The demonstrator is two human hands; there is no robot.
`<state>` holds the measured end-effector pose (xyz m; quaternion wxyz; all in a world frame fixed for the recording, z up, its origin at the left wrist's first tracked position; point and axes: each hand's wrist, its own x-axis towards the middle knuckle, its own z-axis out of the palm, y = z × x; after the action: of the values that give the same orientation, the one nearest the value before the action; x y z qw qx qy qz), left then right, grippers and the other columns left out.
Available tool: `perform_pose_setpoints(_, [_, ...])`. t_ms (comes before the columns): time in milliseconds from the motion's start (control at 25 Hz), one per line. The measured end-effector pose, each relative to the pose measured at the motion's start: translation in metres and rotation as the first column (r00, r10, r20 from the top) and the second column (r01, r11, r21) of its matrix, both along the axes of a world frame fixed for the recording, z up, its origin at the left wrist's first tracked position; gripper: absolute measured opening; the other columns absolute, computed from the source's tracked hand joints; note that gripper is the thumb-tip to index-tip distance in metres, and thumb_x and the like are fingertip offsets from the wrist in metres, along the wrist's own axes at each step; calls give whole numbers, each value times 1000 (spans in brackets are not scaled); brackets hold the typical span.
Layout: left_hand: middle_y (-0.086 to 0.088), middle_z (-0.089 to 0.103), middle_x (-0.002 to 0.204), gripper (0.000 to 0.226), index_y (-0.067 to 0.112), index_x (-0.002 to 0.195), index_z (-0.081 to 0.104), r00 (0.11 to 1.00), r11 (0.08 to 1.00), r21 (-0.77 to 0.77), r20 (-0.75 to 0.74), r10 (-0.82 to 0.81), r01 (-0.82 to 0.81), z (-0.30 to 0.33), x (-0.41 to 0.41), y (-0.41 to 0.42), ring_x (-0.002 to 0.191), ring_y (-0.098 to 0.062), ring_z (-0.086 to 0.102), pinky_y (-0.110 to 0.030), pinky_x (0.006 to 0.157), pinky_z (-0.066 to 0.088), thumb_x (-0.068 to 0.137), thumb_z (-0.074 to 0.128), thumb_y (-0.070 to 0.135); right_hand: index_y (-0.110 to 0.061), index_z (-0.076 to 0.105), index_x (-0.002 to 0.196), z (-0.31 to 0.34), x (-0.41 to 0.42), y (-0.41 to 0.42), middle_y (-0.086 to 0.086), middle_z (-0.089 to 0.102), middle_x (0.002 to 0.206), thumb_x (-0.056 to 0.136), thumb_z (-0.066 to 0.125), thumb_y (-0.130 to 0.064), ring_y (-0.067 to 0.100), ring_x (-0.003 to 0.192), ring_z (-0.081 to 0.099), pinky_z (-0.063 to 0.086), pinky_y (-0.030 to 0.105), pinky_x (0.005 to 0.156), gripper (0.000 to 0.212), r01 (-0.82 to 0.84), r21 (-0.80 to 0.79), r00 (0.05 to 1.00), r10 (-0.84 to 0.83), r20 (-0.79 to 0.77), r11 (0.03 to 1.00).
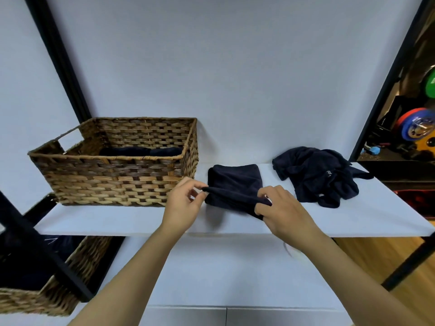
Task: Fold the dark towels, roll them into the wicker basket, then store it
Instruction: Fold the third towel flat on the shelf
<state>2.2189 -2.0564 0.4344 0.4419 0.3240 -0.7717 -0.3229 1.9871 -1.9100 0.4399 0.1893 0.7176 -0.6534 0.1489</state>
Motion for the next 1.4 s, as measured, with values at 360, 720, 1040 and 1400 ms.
perform_pose_setpoints(360, [15,63,98,13,29,99,69,998,999,-31,59,30,-29,34,1,3,98,-11,58,-28,83,48,94,69,17,-20,71,78,41,-9,10,-7,57,76,96,49,-51,19,67,51,41,34,66,42,170,-36,985,-169,36,985])
perform_pose_setpoints(720, [-1,68,90,4,18,103,58,995,996,-92,-101,-6,-3,150,-5,17,75,-15,62,-25,68,49,100,58,15,-32,49,106,159,4,22,-8,64,81,94,63,-15,9,50,51,46,28,61,25,159,-115,622,-9,783,980])
perform_pose_setpoints(1040, [-11,66,94,4,17,103,53,966,939,301,-243,-94,167,206,-18,27,44,-18,62,-22,40,43,105,53,14,-17,62,96,204,-2,27,2,65,97,94,69,-17,24,52,67,35,29,45,7,210,-152,156,120,980,966])
perform_pose_setpoints(1400, [-5,65,111,16,13,108,57,963,913,372,-262,-68,166,220,-95,-26,86,-24,77,-36,81,62,108,41,9,-10,53,113,217,-59,-49,8,53,112,100,60,-9,34,80,76,61,39,72,15,124,-107,-4,108,994,986])
